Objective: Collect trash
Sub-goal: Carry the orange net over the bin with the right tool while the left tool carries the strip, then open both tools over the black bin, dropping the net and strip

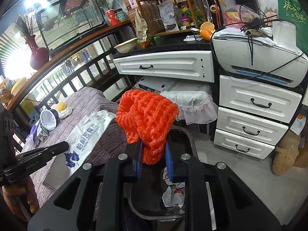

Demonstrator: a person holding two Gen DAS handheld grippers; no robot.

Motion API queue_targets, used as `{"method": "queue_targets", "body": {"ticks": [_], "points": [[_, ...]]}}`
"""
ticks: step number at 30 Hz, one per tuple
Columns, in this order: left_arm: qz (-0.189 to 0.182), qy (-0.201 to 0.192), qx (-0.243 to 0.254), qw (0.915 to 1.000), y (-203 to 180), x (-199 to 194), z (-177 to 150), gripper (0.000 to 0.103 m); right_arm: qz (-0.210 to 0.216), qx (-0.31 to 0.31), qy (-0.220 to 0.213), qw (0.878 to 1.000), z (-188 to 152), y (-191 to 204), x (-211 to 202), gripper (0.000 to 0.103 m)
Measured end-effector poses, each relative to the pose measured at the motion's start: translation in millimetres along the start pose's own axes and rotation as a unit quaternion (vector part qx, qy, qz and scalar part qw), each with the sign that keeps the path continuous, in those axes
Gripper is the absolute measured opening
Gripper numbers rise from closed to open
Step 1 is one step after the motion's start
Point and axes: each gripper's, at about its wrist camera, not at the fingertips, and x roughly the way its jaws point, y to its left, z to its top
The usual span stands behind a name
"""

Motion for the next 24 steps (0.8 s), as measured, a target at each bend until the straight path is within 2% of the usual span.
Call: {"method": "queue_targets", "body": {"ticks": [2, 5, 12, 14, 16, 18, 22, 24], "points": [[0.001, 0.004, 0.010, 0.9999, -12, 10, 2, 0.003, -0.004, 0.000, -0.004, 1.000, 0, -1, -2, 0.020], [-0.015, 0.036, 0.013, 0.9992, -27, 36, 0, 0.003, -0.009, 0.002, -0.011, 1.000, 3, -4, -5, 0.020], [-0.006, 0.085, 0.050, 0.9951, -60, 89, -19, 0.005, -0.020, 0.016, -0.019, 0.999, 8, -18, -8, 0.021], [-0.005, 0.098, 0.060, 0.9934, -68, 99, -22, 0.016, -0.021, 0.020, -0.018, 0.999, 9, -20, -7, 0.021], [-0.005, 0.102, 0.064, 0.9927, -71, 103, -24, 0.059, -0.024, 0.023, -0.016, 0.999, 9, -22, -6, 0.021], [-0.016, 0.093, 0.058, 0.9938, -70, 99, -25, 0.067, -0.028, 0.026, -0.014, 0.999, 10, -26, -4, 0.021], [-0.017, 0.083, 0.060, 0.9946, -69, 84, -25, 0.070, -0.032, 0.038, -0.003, 0.999, 10, -34, 1, 0.021], [-0.017, 0.064, 0.059, 0.9960, -68, 71, -25, 0.073, -0.022, 0.034, 0.021, 0.999, 9, -33, 9, 0.021]]}}
